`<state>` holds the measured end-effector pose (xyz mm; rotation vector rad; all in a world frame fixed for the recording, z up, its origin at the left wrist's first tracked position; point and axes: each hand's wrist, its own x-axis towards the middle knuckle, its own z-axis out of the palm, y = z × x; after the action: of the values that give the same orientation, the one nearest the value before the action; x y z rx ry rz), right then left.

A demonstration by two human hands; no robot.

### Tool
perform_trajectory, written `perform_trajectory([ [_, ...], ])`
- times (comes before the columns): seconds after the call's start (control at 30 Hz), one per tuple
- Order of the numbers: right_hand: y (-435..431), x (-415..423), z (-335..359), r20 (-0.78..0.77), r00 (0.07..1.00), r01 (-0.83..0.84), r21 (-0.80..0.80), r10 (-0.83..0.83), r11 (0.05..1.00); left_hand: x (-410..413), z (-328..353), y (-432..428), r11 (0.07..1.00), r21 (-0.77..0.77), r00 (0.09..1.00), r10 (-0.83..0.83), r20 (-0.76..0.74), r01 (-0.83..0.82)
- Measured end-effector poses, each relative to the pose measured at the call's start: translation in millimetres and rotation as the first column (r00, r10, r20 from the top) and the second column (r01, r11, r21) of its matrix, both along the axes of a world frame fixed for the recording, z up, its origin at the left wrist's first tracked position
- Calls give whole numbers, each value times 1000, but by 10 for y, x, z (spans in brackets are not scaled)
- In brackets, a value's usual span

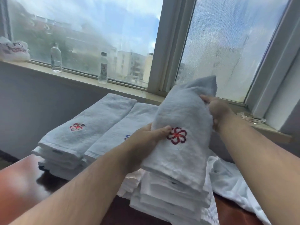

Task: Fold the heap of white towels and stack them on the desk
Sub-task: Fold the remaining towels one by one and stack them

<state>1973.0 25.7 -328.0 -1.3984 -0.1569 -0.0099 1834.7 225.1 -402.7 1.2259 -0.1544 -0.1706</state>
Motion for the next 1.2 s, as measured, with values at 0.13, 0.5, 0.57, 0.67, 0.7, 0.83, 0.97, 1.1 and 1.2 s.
perform_trajectory([
  [0.13, -27, 256, -376, -148, 986, 69, -67, -79, 995, 127, -224, -79, 999, -18, 989, -30, -145, 28],
  [0.5, -41, 579, -768, -150, 987, 55, 10, -52, 998, 224, -292, -25, 966, -202, 972, -189, -141, 159],
  [0.57, -27, 652, -753, -167, 976, 113, -167, -141, 979, 225, -275, -48, 983, -127, 977, -149, -151, 130],
  [0.67, -22, 734, -632, -150, 969, 106, -465, -196, 879, 220, -231, -34, 989, 148, 993, 21, -117, -4],
  [0.7, -7, 739, -560, -153, 971, 67, -566, -185, 821, 226, -225, -11, 975, 215, 990, 77, -120, -50],
  [0.83, 106, 718, -363, 37, 981, 108, -921, -192, 373, 186, -71, 32, 732, 675, 992, 124, 3, -93],
  [0.97, 156, 653, -417, 234, 912, 314, -927, -337, 206, 159, -45, 38, 443, 874, 979, 113, 169, -202],
  [1.1, 156, 636, -468, 503, 851, 512, -859, -150, 28, 121, -48, 54, 281, 937, 978, 19, 210, -207],
  [1.2, 196, 640, -491, 404, 914, 404, -914, -31, 28, 142, -41, 47, 191, 949, 968, 20, 252, -251],
])
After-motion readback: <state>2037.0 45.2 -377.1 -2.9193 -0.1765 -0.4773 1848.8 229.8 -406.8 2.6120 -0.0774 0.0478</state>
